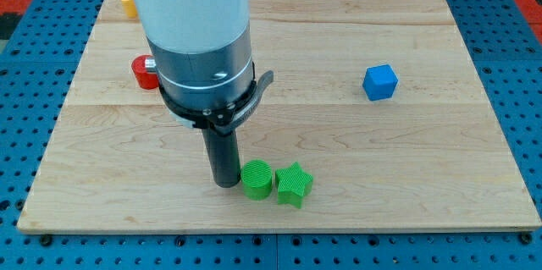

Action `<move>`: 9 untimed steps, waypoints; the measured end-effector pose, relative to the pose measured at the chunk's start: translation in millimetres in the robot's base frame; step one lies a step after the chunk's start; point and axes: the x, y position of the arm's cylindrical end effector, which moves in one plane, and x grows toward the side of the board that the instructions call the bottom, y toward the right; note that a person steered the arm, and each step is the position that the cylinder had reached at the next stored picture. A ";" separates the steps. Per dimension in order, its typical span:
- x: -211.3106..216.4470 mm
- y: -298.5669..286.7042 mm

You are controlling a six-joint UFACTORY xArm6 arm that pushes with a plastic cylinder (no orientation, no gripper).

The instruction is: Move the red star a bit up

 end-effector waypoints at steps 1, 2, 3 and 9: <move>-3.9 0.0; -11.6 -0.2; -39.8 1.3; -97.4 -3.9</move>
